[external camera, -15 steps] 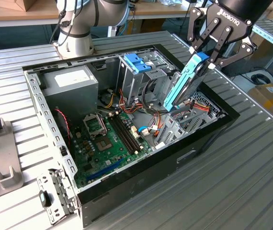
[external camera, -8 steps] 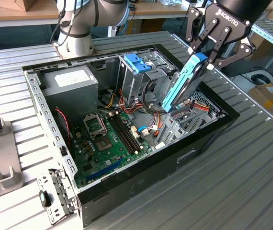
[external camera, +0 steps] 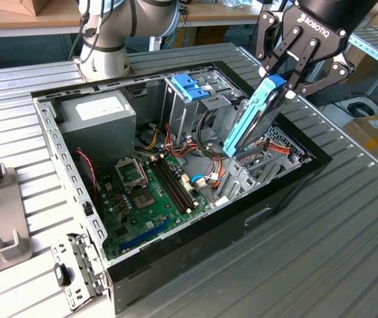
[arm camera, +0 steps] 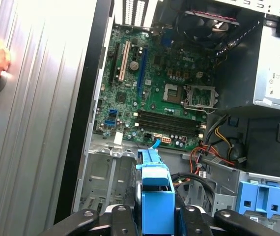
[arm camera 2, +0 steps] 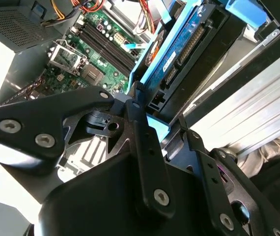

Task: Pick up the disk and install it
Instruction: 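Insert the disk into the insertion slot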

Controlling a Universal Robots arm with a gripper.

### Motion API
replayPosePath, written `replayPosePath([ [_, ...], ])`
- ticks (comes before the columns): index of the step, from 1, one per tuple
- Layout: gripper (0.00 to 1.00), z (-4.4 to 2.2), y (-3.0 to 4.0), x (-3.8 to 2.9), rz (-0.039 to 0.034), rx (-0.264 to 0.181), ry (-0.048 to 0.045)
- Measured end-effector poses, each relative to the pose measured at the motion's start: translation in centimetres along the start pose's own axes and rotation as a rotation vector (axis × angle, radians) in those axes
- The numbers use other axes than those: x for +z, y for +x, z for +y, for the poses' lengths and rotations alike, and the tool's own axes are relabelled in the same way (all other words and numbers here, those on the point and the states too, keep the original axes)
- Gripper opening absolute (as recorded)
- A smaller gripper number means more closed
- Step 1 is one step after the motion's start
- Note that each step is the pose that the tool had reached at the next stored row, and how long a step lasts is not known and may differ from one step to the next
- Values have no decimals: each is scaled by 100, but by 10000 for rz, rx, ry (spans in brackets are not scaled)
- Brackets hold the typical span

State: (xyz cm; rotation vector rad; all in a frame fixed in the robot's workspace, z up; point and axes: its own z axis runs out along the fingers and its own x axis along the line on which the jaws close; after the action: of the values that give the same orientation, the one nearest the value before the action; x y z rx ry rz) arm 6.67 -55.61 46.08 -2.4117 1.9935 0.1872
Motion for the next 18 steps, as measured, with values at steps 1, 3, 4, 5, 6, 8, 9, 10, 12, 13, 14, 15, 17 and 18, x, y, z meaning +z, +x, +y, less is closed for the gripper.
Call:
replayPosePath([
  [1,37,2,0,-13,1,-1,6],
  [3,37,5,-1,-54,2,-2,21],
  [4,37,8,-2,-90,4,-2,29],
  [5,37,11,-1,-117,4,-3,37],
  [6,37,13,0,-135,5,-3,42],
  [8,37,20,18,-165,7,-3,51],
  [9,37,22,26,-171,8,-2,52],
  [10,37,25,44,-178,9,-4,53],
  [12,37,32,78,-181,8,-4,53],
  [13,37,41,124,-185,9,-4,53],
  [14,37,51,174,-189,8,-4,53],
  [15,37,65,237,-195,9,-4,53],
  [17,37,80,309,-200,7,-4,53],
  [18,37,91,361,-205,9,-3,53],
])
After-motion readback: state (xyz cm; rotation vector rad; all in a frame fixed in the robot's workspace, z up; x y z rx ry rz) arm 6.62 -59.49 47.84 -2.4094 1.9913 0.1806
